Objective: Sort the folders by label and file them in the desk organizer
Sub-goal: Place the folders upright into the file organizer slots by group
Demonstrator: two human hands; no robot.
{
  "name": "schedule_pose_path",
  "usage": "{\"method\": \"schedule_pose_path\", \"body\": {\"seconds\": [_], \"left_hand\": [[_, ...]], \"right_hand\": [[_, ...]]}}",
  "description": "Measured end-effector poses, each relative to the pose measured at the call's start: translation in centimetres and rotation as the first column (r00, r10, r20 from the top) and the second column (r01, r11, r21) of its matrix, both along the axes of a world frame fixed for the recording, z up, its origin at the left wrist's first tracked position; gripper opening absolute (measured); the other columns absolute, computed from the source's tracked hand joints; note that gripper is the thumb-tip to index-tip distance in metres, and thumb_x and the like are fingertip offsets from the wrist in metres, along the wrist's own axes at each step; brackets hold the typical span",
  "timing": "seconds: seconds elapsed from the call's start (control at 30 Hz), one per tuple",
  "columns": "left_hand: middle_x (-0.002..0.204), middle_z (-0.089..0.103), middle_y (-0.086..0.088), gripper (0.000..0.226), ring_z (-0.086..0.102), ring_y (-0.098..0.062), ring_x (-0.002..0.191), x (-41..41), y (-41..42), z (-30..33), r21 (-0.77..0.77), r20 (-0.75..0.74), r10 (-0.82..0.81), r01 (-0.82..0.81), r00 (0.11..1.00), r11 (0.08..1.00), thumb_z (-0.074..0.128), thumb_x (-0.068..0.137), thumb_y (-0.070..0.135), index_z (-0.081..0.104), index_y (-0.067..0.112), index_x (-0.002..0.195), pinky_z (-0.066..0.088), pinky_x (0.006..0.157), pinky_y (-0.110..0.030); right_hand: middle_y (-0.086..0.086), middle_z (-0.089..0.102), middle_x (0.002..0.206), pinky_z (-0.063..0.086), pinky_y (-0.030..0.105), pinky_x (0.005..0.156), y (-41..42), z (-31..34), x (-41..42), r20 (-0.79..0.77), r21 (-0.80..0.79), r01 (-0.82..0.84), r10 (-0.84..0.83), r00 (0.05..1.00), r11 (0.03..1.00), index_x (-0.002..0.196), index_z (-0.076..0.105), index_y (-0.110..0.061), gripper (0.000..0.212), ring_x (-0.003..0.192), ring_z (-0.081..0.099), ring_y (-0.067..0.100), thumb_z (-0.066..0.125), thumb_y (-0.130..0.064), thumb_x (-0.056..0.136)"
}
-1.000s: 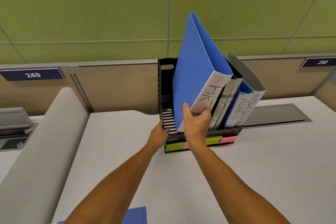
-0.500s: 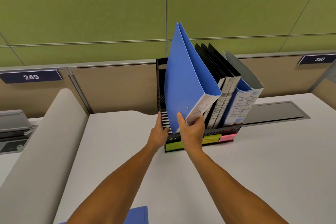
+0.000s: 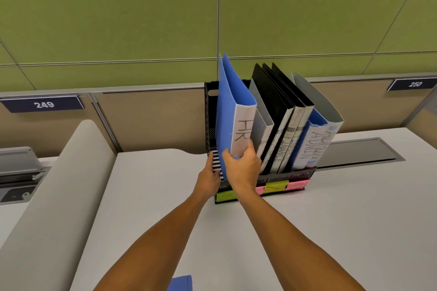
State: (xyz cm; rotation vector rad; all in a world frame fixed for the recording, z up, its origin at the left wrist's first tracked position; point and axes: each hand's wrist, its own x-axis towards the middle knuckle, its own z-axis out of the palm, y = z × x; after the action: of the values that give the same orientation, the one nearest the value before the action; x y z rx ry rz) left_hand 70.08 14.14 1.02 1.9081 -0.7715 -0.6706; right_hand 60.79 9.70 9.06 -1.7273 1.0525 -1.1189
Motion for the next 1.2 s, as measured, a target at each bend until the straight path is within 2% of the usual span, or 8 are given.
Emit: {"method": "schedule_pose_path", "body": {"seconds": [0.2,0.4,0.6,0.73,0.83,0.97,1.1,1.2], "left_hand": [[0.14,0.057,0.001,0.063,0.056,0.006,0.079,-0.4,0.0,0.4,-0.018,0.018,-0.025,0.026,1.0,1.0,0.052,0.105,0.031,0.017,0.031,0.157,0.047,0.06,-0.007],[0.146,0.055,-0.007,0.065,0.061,-0.017,0.108,-0.6,0.1,0.9,-0.016,-0.022,-0.021,0.021,1.0,1.0,0.047,0.107,0.028,0.011,0.029,0.16,0.053,0.087,-0.028],[0.135,0.062,-0.014,0.062,0.062,-0.019,0.096,-0.4,0.0,0.5,-0.003,-0.051,-0.008,0.008,0.999,1.0,0.042,0.108,0.022,0.01,0.031,0.16,0.053,0.07,-0.017],[0.148,0.052,-0.01,0.061,0.059,-0.02,0.11,-0.6,0.1,0.8,-0.015,-0.045,-0.027,0.027,0.999,1.0,0.041,0.109,0.016,0.01,0.026,0.161,0.052,0.071,-0.01],[0.146,0.052,-0.011,0.062,0.06,-0.021,0.114,-0.5,0.4,0.9,-0.026,-0.029,-0.006,0.005,1.0,1.0,0.043,0.107,0.011,0.014,0.025,0.16,0.053,0.08,-0.014],[0.146,0.052,-0.006,0.061,0.058,-0.009,0.098,-0.7,0.3,1.2,-0.004,-0.064,-0.035,0.034,0.997,0.999,0.046,0.107,0.02,0.014,0.026,0.159,0.051,0.063,-0.004],[0.15,0.044,0.004,0.069,0.053,-0.017,0.125,-0.5,1.1,1.0,-0.052,-0.097,-0.07,0.065,0.993,0.997,0.051,0.105,0.017,0.011,0.031,0.16,0.055,0.101,-0.037],[0.148,0.041,0.01,0.067,0.049,-0.02,0.13,-0.4,1.8,1.2,-0.086,-0.282,-0.087,0.065,0.956,0.994,0.052,0.104,0.013,0.017,0.038,0.156,0.052,0.103,-0.045]], "right_hand": [[0.0,0.063,0.132,0.058,0.036,0.089,0.7,-2.2,0.5,-0.035,0.038,0.019,-0.018,0.999,0.999,0.135,0.051,-0.025,0.056,0.118,0.061,0.026,0.077,-0.032,0.086],[0.003,0.064,0.131,0.06,0.038,0.087,1.3,-3.9,0.3,-0.047,0.138,0.058,-0.052,0.998,0.989,0.128,0.054,-0.023,0.049,0.118,0.061,0.028,0.078,-0.03,0.085],[0.004,0.066,0.128,0.056,0.038,0.089,0.4,-3.3,0.5,-0.162,0.201,0.085,-0.052,0.985,0.976,0.129,0.058,-0.019,0.053,0.116,0.062,0.029,0.079,-0.031,0.082],[0.003,0.064,0.129,0.056,0.037,0.088,-0.5,-2.9,0.1,-0.238,0.244,0.008,0.051,0.97,0.97,0.13,0.056,-0.019,0.059,0.115,0.061,0.026,0.08,-0.032,0.078],[-0.01,0.056,0.123,0.056,0.036,0.089,-0.6,-2.5,-0.1,-0.191,0.168,-0.073,0.105,0.976,0.983,0.135,0.042,-0.03,0.069,0.11,0.051,0.012,0.079,-0.043,0.078],[-0.012,0.057,0.118,0.057,0.034,0.088,-0.3,-2.3,0.2,-0.149,0.084,-0.134,0.145,0.978,0.988,0.134,0.048,-0.03,0.06,0.109,0.049,0.008,0.074,-0.049,0.083],[-0.004,0.062,0.128,0.056,0.034,0.09,0.2,-3.0,0.2,-0.199,0.101,-0.177,0.194,0.961,0.979,0.134,0.052,-0.026,0.058,0.109,0.054,0.012,0.072,-0.049,0.085],[-0.001,0.061,0.129,0.055,0.038,0.093,-0.2,-2.9,0.1,-0.242,0.156,-0.213,0.246,0.939,0.965,0.136,0.051,-0.026,0.056,0.113,0.054,0.018,0.07,-0.047,0.087]]}}
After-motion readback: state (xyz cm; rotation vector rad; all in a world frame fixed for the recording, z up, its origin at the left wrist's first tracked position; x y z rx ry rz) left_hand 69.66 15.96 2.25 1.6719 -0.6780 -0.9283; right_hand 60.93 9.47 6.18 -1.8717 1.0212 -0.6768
